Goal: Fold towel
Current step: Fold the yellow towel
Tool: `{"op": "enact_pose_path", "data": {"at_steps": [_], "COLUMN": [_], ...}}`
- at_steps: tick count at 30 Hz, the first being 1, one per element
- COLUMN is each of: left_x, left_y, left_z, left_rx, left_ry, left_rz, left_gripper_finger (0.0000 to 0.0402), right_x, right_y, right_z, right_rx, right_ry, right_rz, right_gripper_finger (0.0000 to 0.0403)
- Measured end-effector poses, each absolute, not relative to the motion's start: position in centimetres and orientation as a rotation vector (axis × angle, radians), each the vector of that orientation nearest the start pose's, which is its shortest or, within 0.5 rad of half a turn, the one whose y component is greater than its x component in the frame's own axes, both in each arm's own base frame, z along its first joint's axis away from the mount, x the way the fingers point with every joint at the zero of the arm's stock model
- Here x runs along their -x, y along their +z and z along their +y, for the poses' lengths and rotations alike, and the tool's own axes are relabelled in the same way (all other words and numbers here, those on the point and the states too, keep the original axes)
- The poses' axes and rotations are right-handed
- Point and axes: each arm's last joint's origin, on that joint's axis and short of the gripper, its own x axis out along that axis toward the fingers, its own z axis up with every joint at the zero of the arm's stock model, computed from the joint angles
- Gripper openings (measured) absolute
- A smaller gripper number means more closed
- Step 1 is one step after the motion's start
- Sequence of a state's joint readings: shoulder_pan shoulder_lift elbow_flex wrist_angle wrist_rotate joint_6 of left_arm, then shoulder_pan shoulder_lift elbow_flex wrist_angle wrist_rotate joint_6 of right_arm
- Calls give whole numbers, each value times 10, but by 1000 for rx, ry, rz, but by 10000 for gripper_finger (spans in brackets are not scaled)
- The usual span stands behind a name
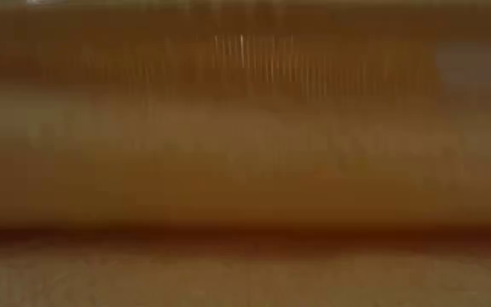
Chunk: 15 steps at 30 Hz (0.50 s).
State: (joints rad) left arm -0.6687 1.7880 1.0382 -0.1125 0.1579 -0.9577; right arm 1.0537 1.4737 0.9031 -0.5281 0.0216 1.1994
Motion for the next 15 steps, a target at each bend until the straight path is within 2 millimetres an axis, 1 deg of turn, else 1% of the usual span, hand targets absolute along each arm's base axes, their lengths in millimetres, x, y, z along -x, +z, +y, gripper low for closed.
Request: {"op": "enact_pose_path", "data": {"at_steps": [4, 6, 10, 12, 15], "left_x": [-279, -279, -279, -279, -278], "left_y": [156, 154, 154, 154, 153], "left_z": [-229, -230, -230, -230, -230], "left_rx": [612, 609, 587, 584, 584], "left_ry": [-277, -278, -297, -301, -310], "left_rz": [1157, 1159, 1159, 1163, 1187], "left_gripper_finger": [4, 4, 4, 4, 4], "right_x": [-138, -139, -142, -143, -143], "right_y": [190, 186, 181, 180, 180], "right_z": [245, 248, 254, 257, 261], "right_rx": [-415, -434, -459, -474, -496], "right_ry": [193, 181, 216, 235, 273], "right_rz": [1324, 1340, 1353, 1348, 1371], "right_gripper_finger": [10, 10, 13, 25, 61]}}
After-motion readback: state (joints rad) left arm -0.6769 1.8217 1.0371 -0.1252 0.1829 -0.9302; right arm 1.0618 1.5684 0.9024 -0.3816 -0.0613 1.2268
